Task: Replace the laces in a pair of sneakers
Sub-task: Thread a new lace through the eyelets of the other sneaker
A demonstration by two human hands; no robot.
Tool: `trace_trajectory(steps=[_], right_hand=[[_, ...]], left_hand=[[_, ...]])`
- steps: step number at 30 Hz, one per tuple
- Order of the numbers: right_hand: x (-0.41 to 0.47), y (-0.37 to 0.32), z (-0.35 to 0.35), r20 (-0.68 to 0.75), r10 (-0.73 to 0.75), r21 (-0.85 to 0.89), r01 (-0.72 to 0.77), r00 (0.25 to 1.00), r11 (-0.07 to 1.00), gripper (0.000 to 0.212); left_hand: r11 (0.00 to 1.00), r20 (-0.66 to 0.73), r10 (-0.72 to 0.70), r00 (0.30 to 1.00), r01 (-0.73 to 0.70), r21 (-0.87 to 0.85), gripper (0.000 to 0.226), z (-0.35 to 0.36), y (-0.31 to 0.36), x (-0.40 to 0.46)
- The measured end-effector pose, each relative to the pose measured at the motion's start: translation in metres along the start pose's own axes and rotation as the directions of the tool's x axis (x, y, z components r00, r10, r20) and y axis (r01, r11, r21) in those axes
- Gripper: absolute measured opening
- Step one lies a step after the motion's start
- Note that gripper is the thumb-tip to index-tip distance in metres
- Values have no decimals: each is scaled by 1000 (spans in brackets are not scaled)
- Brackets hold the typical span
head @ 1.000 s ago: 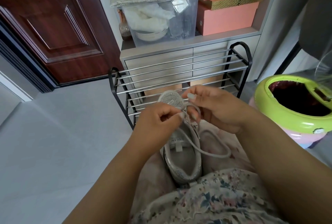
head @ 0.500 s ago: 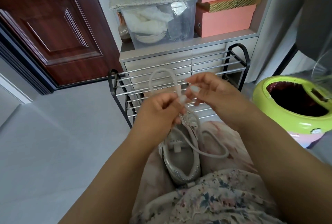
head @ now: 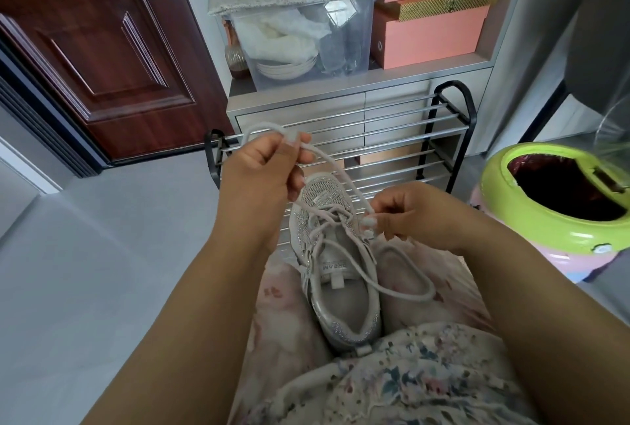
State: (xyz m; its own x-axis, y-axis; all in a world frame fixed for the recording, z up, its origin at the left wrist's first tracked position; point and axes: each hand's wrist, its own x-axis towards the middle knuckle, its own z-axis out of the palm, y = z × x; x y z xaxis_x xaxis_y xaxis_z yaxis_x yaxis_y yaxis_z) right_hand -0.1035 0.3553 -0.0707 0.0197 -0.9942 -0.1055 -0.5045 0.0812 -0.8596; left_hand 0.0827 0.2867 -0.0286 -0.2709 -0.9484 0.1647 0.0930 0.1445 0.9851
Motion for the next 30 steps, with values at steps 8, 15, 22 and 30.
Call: trace_trajectory(steps=[8,15,22,30], right_hand=[[10,9,13,-219,74,503,48,973,863,14],[18,14,27,-273,66,450,66,960,891,8],[21,21,32,-275,83,408,38,958,912,13],[24,20,39,-333,47,276,50,942,960,12]], left_hand=[[533,109,-109,988,-34,845,57,11,-30,-25],[750,45,-376,926,275,602,25,18,-50,-36],[862,22,-435,900,409,299,31,19,-51,-40],[857,0,-437,900,416,305,22,19,-52,-39]])
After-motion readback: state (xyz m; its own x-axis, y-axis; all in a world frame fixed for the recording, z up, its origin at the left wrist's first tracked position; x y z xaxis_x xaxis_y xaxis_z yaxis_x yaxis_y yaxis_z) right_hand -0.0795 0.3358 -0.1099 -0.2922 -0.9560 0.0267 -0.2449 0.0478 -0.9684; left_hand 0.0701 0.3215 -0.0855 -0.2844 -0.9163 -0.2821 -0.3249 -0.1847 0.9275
